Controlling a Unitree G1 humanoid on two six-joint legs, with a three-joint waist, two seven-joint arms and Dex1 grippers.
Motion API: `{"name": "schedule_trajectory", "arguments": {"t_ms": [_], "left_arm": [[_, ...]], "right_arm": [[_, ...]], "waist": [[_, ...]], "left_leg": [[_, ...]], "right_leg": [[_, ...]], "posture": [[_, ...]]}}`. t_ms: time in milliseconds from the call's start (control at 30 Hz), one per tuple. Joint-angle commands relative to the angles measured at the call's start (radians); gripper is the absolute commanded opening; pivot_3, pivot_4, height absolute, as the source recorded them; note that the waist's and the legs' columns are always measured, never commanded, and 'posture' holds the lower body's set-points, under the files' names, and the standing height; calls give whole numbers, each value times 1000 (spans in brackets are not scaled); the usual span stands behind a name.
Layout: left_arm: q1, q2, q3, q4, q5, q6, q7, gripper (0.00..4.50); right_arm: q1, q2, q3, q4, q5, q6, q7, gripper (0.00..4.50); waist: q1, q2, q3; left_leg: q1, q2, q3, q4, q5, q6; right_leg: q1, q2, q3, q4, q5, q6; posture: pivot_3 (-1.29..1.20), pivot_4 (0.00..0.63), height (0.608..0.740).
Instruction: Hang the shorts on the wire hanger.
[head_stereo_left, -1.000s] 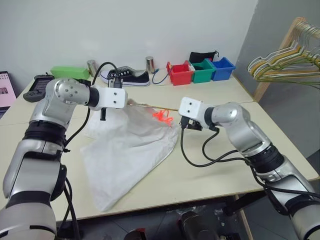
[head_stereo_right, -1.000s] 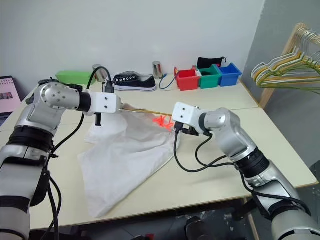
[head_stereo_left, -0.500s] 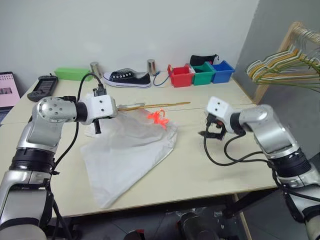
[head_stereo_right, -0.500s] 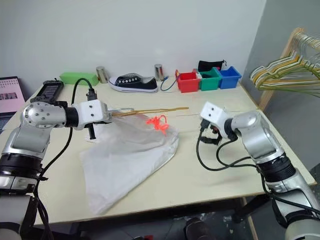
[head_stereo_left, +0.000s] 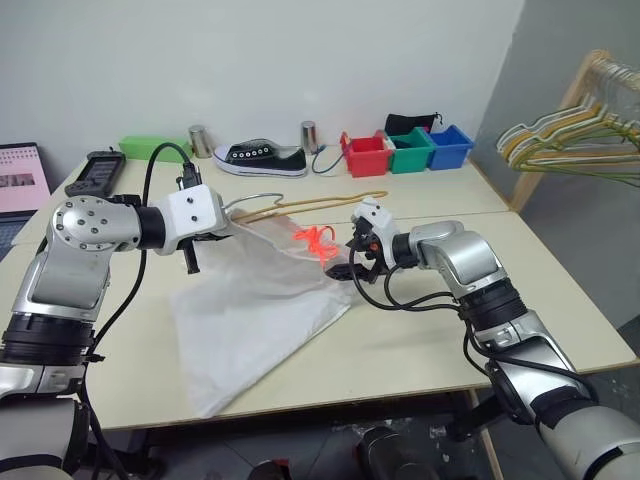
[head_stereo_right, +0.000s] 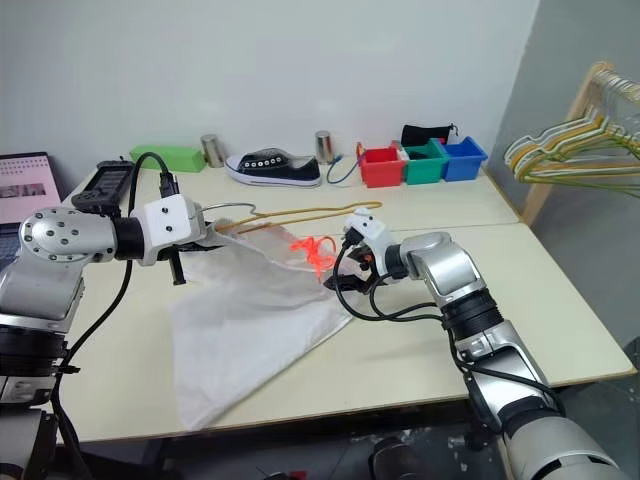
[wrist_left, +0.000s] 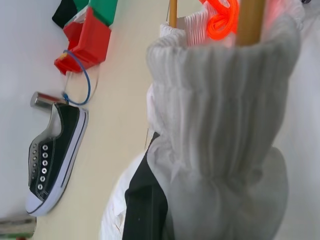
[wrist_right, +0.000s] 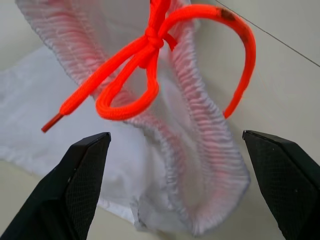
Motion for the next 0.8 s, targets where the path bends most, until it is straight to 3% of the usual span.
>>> {"name": "schedule_trajectory", "arguments": {"t_ms": [33, 600, 800], "left_arm": [[-6, 25, 50, -47, -23, 11, 15, 0], [-21, 19, 37, -29, -19, 2, 29, 0], [10, 39, 46, -66, -69, 70, -25, 0]], "right_arm": [[-13, -8, -20, -5, 24, -12, 0, 3560], [31, -80, 13, -41, 12, -41, 8, 24], [31, -130, 8, -25, -21, -86, -24, 8]], "waist": [[10, 0, 0], [21, 0, 0], [21, 0, 0]], "left_leg": [[0, 0, 0, 0, 0, 0], [0, 0, 0, -1, 0, 0], [0, 0, 1, -1, 0, 0]], "right_leg": [[0, 0, 0, 0, 0, 0], [-1, 0, 0, 0, 0, 0], [-1, 0, 0, 0, 0, -1]], "posture": [[-98, 0, 740], [-123, 0, 740], [-124, 0, 740]]}}
